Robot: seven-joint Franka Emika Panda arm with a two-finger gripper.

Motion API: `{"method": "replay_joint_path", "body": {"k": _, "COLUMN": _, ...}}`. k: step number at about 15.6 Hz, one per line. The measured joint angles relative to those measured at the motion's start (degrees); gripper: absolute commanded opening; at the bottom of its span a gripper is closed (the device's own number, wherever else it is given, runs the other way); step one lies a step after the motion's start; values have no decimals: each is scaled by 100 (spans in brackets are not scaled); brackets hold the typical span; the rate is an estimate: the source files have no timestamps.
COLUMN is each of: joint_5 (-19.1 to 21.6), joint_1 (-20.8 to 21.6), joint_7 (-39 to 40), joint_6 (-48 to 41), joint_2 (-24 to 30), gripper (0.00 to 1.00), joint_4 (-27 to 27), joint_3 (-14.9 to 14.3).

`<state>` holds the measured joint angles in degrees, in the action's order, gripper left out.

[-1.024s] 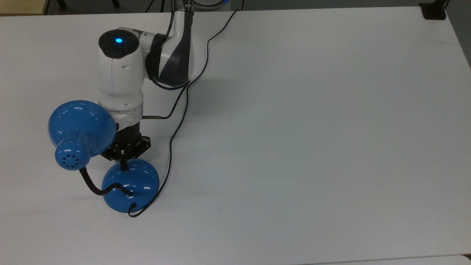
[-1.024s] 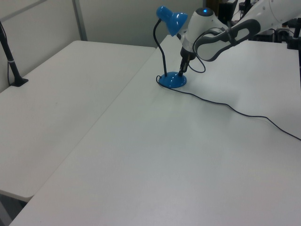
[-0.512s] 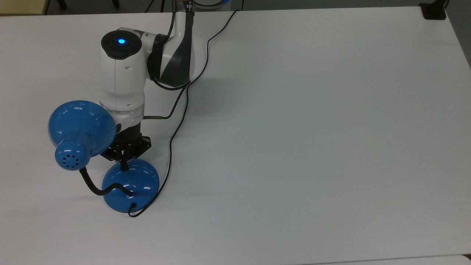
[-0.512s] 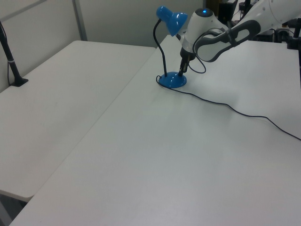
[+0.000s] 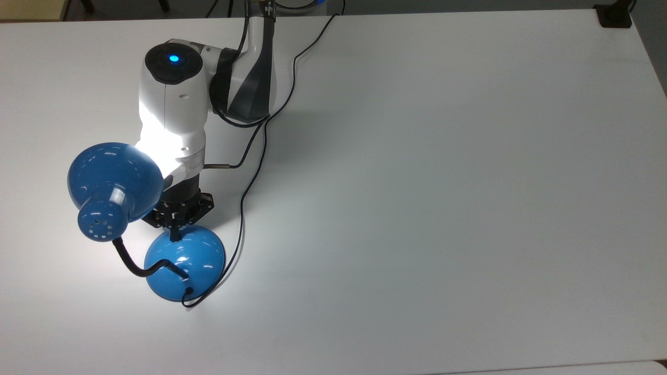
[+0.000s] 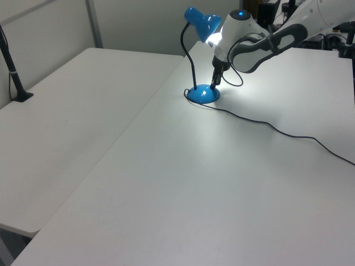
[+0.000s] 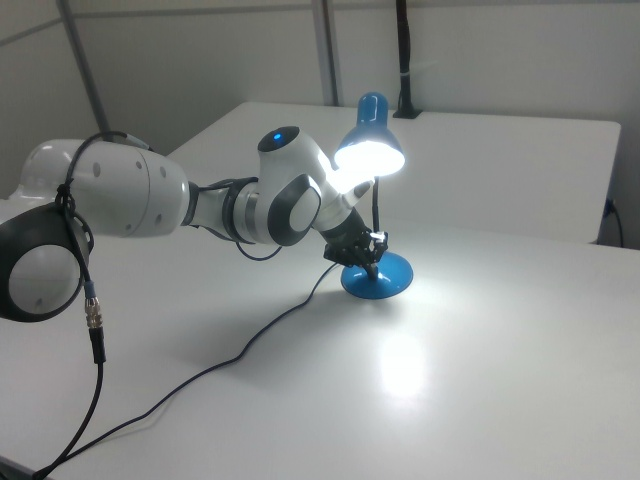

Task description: Turn on the lamp

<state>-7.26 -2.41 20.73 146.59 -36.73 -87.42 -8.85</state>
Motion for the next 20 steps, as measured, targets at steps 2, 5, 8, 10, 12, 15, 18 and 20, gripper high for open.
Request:
{"method": "replay_joint_path", "body": {"k": 2, "joint_5": 0, "joint_1": 0, "joint_7": 0, "joint_6": 0, "joint_2": 0, "gripper": 0, "joint_4": 0, "joint_3": 0}}
{"method": "replay_joint_path", "body": {"k": 5, "joint_5": 0, "joint_1": 0, "joint_7": 0, "joint_6": 0, "joint_2": 0, "gripper": 0, "joint_4": 0, "joint_3": 0}}
{"method": "replay_joint_path", "body": {"k": 8, "joint_5": 0, "joint_1": 0, "joint_7": 0, "joint_6": 0, "joint_2": 0, "gripper": 0, "joint_4": 0, "joint_3": 0}}
{"method": "replay_joint_path", "body": {"k": 10, "joint_5": 0, "joint_1": 0, "joint_7": 0, "joint_6": 0, "joint_2": 0, "gripper": 0, "joint_4": 0, "joint_3": 0}}
{"method": "replay_joint_path", "body": {"k": 12, "joint_5": 0, "joint_1": 0, "joint_7": 0, "joint_6": 0, "joint_2": 0, "gripper": 0, "joint_4": 0, "joint_3": 0}}
{"method": "replay_joint_path", "body": {"k": 15, "joint_5": -2, "joint_1": -4, "joint_7": 0, "joint_6": -2, "joint_2": 10, "gripper": 0, "joint_4": 11, "joint_3": 0}}
{"method": "replay_joint_path", "body": {"k": 18, "joint_5": -2, "joint_1": -5, "joint_7": 0, "joint_6": -2, "joint_2": 10, "gripper": 0, "joint_4": 11, "joint_3": 0}}
{"method": "replay_joint_path", "body": {"k": 20, "joint_5": -2, "joint_1": -45, "joint_7": 110, "joint_6": -284, "joint_2": 254, "gripper": 0, "joint_4": -284, "joint_3": -14}}
